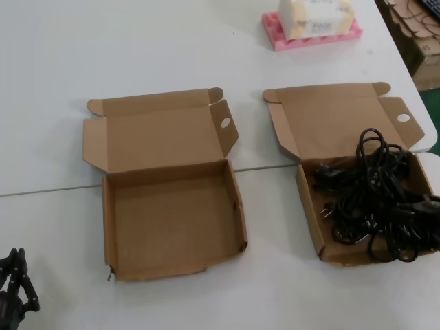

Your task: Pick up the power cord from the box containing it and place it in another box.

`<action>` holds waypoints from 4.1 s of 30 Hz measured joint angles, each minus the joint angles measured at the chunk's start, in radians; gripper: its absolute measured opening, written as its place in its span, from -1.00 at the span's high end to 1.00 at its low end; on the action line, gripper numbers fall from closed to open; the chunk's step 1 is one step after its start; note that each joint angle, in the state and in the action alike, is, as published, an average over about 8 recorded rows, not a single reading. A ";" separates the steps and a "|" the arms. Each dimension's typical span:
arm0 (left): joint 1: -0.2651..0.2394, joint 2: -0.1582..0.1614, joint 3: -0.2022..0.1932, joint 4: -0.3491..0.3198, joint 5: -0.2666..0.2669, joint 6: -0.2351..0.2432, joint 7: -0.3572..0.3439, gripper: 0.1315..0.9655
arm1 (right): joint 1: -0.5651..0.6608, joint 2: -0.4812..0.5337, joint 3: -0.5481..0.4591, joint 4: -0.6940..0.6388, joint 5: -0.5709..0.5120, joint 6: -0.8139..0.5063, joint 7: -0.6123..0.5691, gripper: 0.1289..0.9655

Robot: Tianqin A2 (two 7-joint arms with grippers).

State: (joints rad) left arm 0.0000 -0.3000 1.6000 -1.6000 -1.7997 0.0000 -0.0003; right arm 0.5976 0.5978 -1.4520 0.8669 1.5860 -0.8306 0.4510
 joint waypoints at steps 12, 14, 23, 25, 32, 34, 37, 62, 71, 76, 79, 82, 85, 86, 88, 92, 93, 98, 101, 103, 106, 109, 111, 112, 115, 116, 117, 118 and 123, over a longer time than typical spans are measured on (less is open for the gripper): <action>0.000 0.000 0.000 0.000 0.000 0.000 0.000 0.91 | 0.023 0.010 -0.032 -0.020 -0.004 0.045 0.000 0.08; 0.000 0.000 0.000 0.000 0.000 0.000 0.000 0.91 | 0.026 0.012 -0.038 -0.021 -0.005 0.051 0.000 0.08; 0.000 0.000 0.000 0.000 0.000 0.000 0.000 0.93 | 0.031 0.022 -0.049 -0.002 -0.004 0.056 0.000 0.47; 0.000 0.000 0.000 0.000 0.000 0.000 0.000 0.93 | 0.027 0.025 -0.045 0.010 -0.004 0.052 0.000 0.52; 0.000 0.000 0.000 0.000 0.000 0.000 0.000 0.93 | 0.000 0.043 -0.018 0.087 -0.002 0.028 0.000 0.63; 0.000 0.000 0.000 0.000 0.000 0.000 0.000 0.93 | -0.008 0.053 -0.008 0.115 -0.002 0.018 0.000 0.64; 0.000 0.000 0.000 0.000 0.000 0.000 0.000 0.93 | -0.020 0.070 0.009 0.162 -0.001 -0.004 0.000 0.64; 0.000 0.000 0.000 0.000 0.000 0.000 0.000 0.93 | -0.058 -0.207 -0.176 0.538 0.142 0.075 0.000 0.65; 0.000 0.000 0.000 0.000 0.000 0.000 0.000 0.93 | -0.068 -0.399 -0.289 0.424 0.041 0.202 0.000 0.65; 0.000 0.000 0.000 0.000 0.000 0.000 0.000 0.93 | -0.054 -0.444 -0.335 0.356 0.003 0.284 0.000 0.64; 0.000 0.000 0.000 0.000 0.000 0.000 0.000 0.93 | -0.042 -0.455 -0.354 0.324 -0.006 0.317 0.000 0.63; 0.000 0.000 0.000 0.000 0.000 0.000 0.000 0.93 | -0.035 -0.456 -0.364 0.309 -0.008 0.327 0.000 0.63; 0.000 0.000 0.000 0.000 0.000 0.000 0.000 0.93 | -0.034 -0.451 -0.372 0.309 -0.007 0.321 0.000 0.56; 0.000 0.000 0.000 0.000 0.000 0.000 0.000 0.93 | -0.035 -0.449 -0.375 0.311 -0.006 0.318 0.000 0.54; 0.000 0.000 0.000 0.000 0.000 0.000 0.000 0.93 | -0.037 -0.443 -0.382 0.314 -0.006 0.312 0.000 0.50; 0.000 0.000 0.000 0.000 0.000 0.000 0.000 0.93 | -0.034 -0.431 -0.402 0.312 -0.010 0.314 0.000 0.45; 0.000 0.000 0.000 0.000 0.000 0.000 0.000 0.93 | -0.031 -0.428 -0.407 0.310 -0.011 0.317 0.000 0.45; 0.000 0.000 0.000 0.000 0.000 0.000 0.000 0.93 | -0.004 -0.425 -0.387 0.305 -0.006 0.308 0.000 0.29; 0.000 0.000 0.000 0.000 0.000 0.000 0.000 0.93 | 0.020 -0.437 -0.331 0.311 0.012 0.276 0.000 0.17; 0.000 0.000 0.000 0.000 0.000 0.000 0.000 0.93 | 0.042 -0.448 -0.285 0.319 0.037 0.254 0.000 0.13; 0.000 0.000 0.000 0.000 0.000 0.000 0.000 0.93 | 0.089 -0.465 -0.218 0.338 0.092 0.237 0.000 -0.05; 0.000 0.000 0.000 0.000 0.000 0.000 0.000 0.93 | 0.142 -0.480 -0.167 0.362 0.156 0.234 0.000 -0.22; 0.000 0.000 0.000 0.000 0.000 0.000 0.000 0.93 | 0.176 -0.491 -0.143 0.377 0.195 0.232 0.000 -0.34; 0.000 0.000 0.000 0.000 0.000 0.000 0.000 0.93 | 0.190 -0.496 -0.133 0.382 0.212 0.230 0.000 -0.34; 0.000 0.000 0.000 0.000 0.000 0.000 0.000 0.93 | 0.220 -0.511 -0.115 0.393 0.248 0.221 0.000 -0.48; 0.000 0.000 0.000 0.000 0.000 0.000 0.000 0.92 | 0.227 -0.514 -0.112 0.395 0.256 0.219 0.000 -0.53; 0.000 0.000 0.000 0.000 0.000 0.000 0.000 0.92 | 0.232 -0.516 -0.110 0.396 0.261 0.217 0.000 -0.57; 0.000 0.000 0.000 0.000 0.000 0.000 0.000 0.92 | 0.235 -0.518 -0.109 0.396 0.265 0.216 0.000 -0.62; 0.000 0.000 0.000 0.000 0.000 0.000 0.000 0.91 | 0.224 -0.516 -0.109 0.402 0.268 0.225 0.000 -0.77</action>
State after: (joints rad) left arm 0.0000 -0.3000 1.6001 -1.6000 -1.7995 0.0000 -0.0002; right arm 0.8220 0.0822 -1.5607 1.2690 1.8537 -0.6056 0.4510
